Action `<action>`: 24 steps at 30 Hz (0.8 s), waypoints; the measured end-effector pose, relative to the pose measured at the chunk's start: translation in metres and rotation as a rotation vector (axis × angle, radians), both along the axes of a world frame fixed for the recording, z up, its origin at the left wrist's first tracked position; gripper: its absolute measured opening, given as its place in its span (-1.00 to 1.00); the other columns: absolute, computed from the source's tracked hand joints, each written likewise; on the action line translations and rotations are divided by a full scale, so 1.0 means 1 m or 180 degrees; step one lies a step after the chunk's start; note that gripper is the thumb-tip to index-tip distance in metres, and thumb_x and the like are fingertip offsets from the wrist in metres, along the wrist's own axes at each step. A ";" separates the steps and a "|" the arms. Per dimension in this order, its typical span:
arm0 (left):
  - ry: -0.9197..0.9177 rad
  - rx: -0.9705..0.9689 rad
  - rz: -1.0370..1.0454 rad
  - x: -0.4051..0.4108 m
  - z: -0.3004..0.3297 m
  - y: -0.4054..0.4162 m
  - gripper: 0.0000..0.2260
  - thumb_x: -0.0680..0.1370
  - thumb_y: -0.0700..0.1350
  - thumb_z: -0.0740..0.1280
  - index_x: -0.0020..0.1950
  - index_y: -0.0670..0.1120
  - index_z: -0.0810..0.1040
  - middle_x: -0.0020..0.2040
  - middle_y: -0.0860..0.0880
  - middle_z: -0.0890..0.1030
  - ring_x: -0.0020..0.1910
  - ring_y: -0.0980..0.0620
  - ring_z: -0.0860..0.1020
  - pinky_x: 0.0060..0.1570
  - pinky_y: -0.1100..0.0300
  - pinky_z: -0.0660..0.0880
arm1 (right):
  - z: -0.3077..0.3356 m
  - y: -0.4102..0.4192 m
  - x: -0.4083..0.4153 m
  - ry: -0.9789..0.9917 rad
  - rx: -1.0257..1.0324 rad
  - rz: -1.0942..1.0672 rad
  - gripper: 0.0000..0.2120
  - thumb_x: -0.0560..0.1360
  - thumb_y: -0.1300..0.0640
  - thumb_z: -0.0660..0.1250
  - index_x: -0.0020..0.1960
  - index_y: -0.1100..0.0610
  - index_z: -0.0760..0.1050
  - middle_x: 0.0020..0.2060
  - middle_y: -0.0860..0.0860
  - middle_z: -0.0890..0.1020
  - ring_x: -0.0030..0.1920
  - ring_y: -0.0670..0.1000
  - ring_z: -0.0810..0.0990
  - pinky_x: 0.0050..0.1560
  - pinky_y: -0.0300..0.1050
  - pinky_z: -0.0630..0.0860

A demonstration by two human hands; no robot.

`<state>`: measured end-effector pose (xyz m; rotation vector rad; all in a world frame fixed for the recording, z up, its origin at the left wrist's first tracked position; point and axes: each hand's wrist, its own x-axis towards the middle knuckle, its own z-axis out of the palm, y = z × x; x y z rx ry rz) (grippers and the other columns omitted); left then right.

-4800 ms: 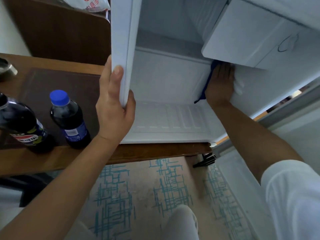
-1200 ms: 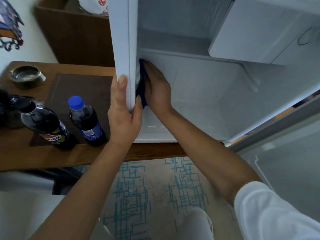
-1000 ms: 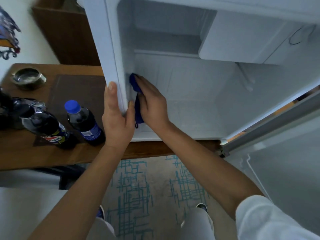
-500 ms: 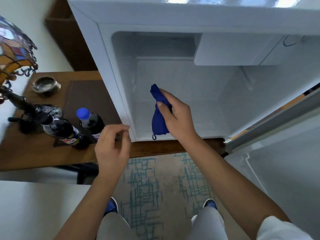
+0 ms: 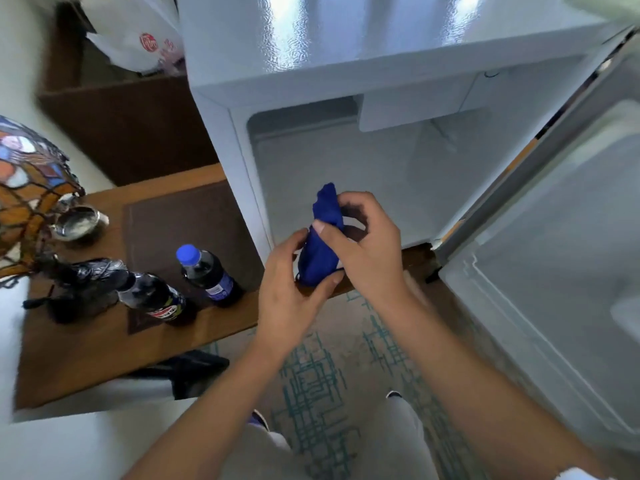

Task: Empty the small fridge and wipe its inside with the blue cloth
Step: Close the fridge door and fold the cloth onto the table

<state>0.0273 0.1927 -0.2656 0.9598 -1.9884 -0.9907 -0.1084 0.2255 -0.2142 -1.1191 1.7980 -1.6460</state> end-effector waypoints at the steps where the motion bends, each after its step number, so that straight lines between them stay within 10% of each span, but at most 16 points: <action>1: -0.0064 -0.0090 0.0012 0.001 0.001 -0.001 -0.42 0.51 0.02 0.51 0.47 -0.09 0.42 0.35 0.06 0.52 0.29 0.15 0.48 0.29 0.39 0.38 | -0.002 0.004 0.001 -0.0136 -0.0041 -0.0056 -0.69 0.48 0.25 0.55 0.13 0.04 0.53 0.03 -0.12 0.67 0.10 -0.11 0.66 0.13 -0.09 0.66; 13: 0.0029 0.0789 -0.0044 -0.016 0.009 0.045 -0.78 0.65 -0.23 0.35 0.18 0.09 0.54 -0.03 0.36 0.65 -0.02 0.31 0.62 -0.04 0.43 0.50 | -0.035 0.073 -0.044 -0.0716 0.0410 0.0175 -0.43 0.43 -0.04 0.57 0.38 0.01 0.48 0.07 -0.02 0.67 0.09 -0.02 0.66 0.11 -0.09 0.64; 24: 0.0274 0.1413 -0.0157 -0.037 0.050 0.075 -0.79 0.47 -0.12 0.43 0.08 0.02 0.54 -0.09 0.23 0.65 -0.09 0.24 0.61 -0.10 0.31 0.56 | -0.017 0.104 -0.087 -0.1135 0.0620 0.0831 -0.68 0.43 -0.07 0.54 -0.16 0.08 0.45 -0.26 0.00 0.55 -0.20 -0.04 0.54 -0.15 -0.08 0.49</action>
